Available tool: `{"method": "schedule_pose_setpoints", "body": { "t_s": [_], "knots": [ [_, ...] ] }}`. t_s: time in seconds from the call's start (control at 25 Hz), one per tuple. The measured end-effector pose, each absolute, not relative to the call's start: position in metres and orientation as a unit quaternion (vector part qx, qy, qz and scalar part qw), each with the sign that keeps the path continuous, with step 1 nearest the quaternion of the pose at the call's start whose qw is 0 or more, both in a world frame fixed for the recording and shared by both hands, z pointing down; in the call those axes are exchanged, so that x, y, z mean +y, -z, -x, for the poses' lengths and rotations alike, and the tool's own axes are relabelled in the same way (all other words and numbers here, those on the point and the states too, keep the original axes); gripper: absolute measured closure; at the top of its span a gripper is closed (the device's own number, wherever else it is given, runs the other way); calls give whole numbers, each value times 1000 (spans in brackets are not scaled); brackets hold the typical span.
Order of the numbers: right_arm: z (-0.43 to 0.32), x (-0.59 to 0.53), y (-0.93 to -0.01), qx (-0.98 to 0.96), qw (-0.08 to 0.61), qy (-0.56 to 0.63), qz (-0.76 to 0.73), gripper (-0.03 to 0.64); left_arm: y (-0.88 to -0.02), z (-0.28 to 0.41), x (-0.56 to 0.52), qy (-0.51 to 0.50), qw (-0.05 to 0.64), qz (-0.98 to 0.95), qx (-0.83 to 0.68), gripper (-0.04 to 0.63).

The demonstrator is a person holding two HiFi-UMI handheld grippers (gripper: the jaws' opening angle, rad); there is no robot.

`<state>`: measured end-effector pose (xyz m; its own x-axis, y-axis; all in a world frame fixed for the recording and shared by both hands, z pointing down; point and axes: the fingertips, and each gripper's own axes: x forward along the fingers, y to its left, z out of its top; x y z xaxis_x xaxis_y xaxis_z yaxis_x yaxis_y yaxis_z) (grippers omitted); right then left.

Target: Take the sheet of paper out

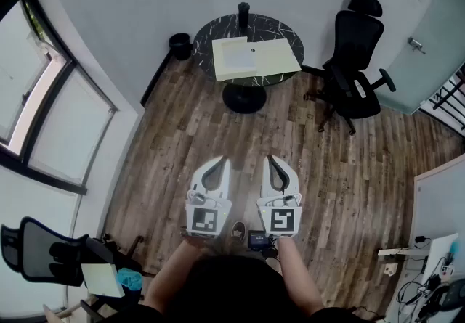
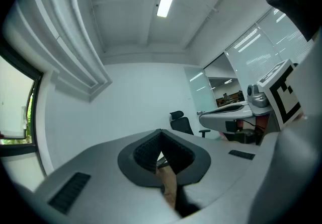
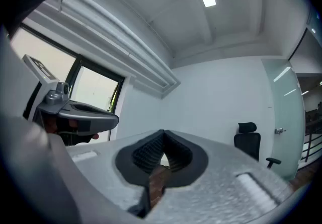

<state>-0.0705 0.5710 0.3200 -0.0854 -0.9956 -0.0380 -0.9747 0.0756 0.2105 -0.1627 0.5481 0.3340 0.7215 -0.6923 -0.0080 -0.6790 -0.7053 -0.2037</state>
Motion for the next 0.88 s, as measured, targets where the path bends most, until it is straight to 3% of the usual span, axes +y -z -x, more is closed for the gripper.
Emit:
{"method": "schedule_pose_setpoints", "body": {
  "t_s": [0.36,0.88],
  "knots": [
    [69,485,-339,-749,105,102,-646,618,-348,147,450,37,81,923,374,601],
    [54,315,-322,-724,106,89,-676,618,-335,145,278,6,75,934,348,601]
  ]
}}
